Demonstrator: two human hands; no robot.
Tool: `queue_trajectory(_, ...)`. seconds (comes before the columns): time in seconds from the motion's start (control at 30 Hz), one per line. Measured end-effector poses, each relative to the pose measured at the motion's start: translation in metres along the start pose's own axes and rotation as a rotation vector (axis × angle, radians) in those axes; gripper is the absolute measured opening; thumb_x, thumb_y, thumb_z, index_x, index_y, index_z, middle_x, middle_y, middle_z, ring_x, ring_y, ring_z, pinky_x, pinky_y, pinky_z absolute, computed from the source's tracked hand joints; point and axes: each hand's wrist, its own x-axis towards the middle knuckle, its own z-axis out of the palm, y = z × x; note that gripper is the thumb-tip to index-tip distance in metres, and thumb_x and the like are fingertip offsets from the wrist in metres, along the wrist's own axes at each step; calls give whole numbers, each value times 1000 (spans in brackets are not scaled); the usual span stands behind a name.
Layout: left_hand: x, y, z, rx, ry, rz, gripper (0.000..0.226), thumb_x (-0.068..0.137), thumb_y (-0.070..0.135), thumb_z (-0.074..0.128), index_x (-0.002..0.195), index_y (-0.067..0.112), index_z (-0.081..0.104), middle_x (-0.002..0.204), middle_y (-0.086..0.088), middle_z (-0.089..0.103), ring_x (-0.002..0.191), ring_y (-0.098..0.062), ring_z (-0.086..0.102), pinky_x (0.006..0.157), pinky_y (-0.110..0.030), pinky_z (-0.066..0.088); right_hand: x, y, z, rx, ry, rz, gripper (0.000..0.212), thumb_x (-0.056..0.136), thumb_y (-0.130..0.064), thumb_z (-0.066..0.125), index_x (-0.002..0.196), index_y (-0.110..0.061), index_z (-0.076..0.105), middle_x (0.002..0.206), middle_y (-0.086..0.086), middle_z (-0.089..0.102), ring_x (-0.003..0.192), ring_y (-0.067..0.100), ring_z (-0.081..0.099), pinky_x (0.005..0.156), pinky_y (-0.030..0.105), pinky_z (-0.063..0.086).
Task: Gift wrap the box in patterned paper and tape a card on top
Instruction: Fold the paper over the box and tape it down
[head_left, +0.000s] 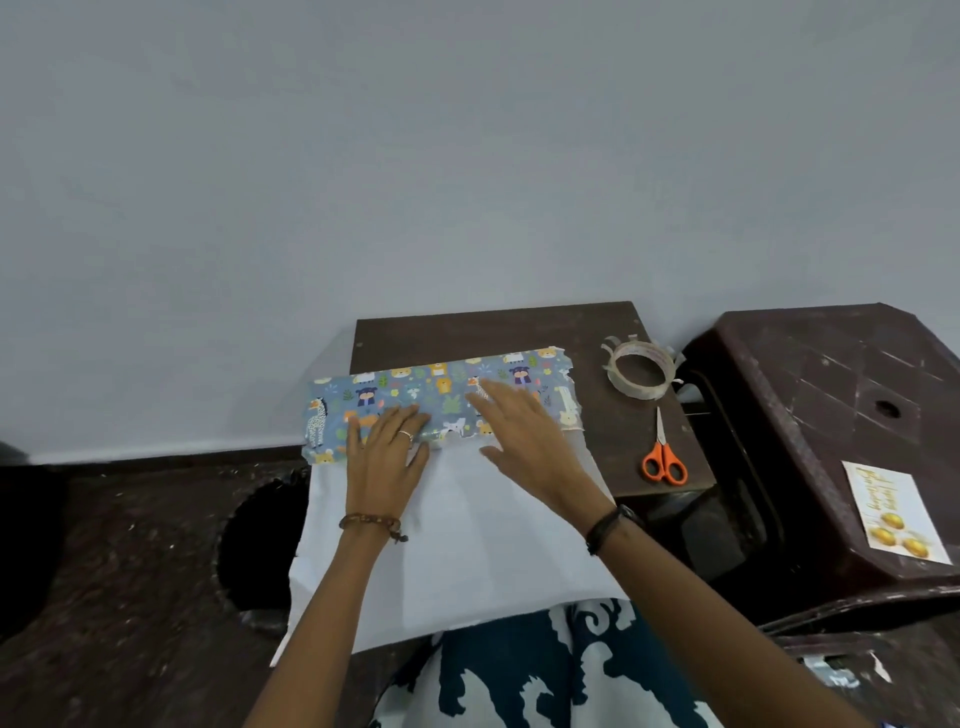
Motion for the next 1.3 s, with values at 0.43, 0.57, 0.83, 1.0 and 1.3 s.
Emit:
queue_trajectory(0.43, -27, 31, -21, -765, 367, -1251, 64, 80, 11, 70, 131, 11, 32, 121, -7, 53, 73, -26, 59, 83, -41, 47, 31, 0, 4, -46, 43, -65, 23, 73, 7, 64, 92, -4, 70, 85, 11, 72, 72, 33, 66, 71, 35, 50)
queue_trajectory(0.57, -23, 15, -21, -781, 302, -1211, 84, 79, 22, 72, 141, 24, 16, 138, 7, 49, 65, -23, 65, 84, -40, 50, 30, -1, 4, -45, 34, -68, 23, 74, 6, 64, 93, -5, 71, 86, 11, 72, 72, 34, 66, 70, 34, 51)
queue_trajectory(0.83, -20, 15, -17, -673, 258, -1253, 89, 74, 34, 75, 141, 27, 17, 130, 1, 57, 91, -28, 68, 80, -37, 42, 28, 1, 1, -113, -40, -100, 30, 96, -9, 40, 116, -10, 63, 108, 8, 67, 97, 29, 63, 79, 33, 48)
queue_trajectory(1.0, -21, 11, -11, -634, 258, -1259, 88, 72, 42, 75, 139, 28, 19, 118, -2, 65, 90, -29, 67, 77, -36, 41, 19, 2, 3, -81, -34, -125, 25, 89, -11, 50, 104, -7, 70, 94, 12, 68, 84, 30, 65, 68, 33, 50)
queue_trajectory(1.3, -20, 11, -12, -584, 271, -1265, 84, 74, 41, 73, 138, 27, 22, 86, -4, 71, 88, -27, 67, 78, -34, 41, 17, -4, 3, -26, 27, -45, 23, 86, -26, 54, 79, -17, 74, 77, -1, 70, 70, 21, 66, 67, 31, 51)
